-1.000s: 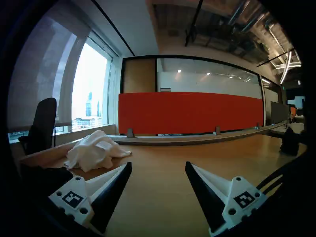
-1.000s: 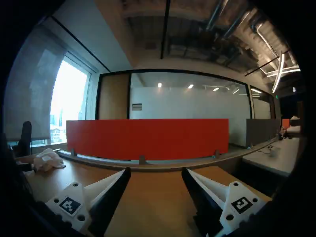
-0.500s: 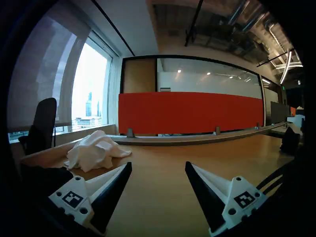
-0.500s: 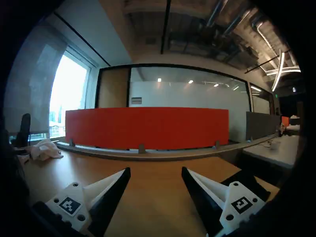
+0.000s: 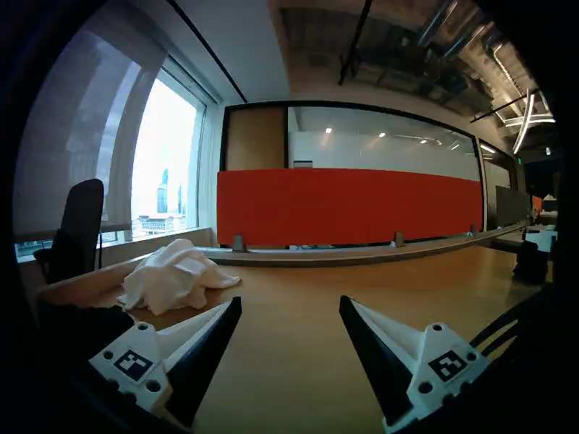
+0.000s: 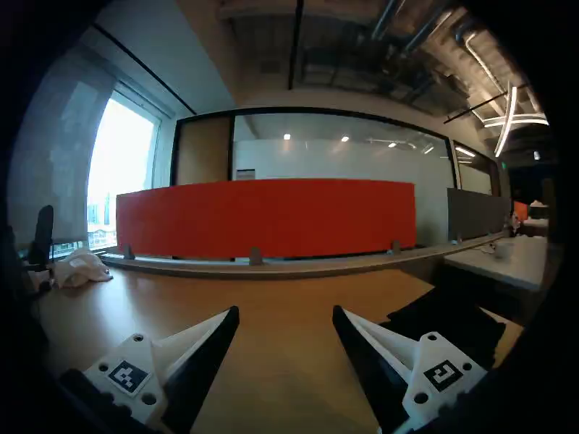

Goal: Fold towel

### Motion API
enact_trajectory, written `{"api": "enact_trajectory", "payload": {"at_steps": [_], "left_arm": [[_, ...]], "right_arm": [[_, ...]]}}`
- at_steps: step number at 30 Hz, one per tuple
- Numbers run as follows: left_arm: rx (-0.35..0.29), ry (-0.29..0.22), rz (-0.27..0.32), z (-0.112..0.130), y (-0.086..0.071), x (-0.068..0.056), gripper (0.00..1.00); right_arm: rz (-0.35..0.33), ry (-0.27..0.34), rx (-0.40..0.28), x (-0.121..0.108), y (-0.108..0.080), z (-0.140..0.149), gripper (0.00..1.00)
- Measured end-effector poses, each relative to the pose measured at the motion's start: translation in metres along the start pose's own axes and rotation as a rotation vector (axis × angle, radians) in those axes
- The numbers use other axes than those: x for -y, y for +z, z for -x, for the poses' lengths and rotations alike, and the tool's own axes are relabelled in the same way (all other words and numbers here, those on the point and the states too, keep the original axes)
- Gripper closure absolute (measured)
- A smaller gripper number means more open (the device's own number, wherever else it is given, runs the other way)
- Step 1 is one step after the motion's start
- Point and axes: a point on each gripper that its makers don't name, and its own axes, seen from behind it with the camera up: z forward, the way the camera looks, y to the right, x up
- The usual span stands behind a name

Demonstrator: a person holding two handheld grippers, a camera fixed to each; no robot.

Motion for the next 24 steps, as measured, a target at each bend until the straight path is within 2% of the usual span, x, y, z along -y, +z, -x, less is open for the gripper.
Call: {"api": "enact_trajectory", "payload": {"at_steps": [11,24], "left_arm": [[0.000,0.000,0.000,0.000,0.000,-0.001,0.00],[0.000,0.000,0.000,0.000,-0.001,-0.001,0.00]], "right_arm": [[0.002,-0.018,0.018,0.004,0.006,0.016,0.00],[-0.015,-0.039,0.018,0.013,0.002,0.025,0.00]]}}
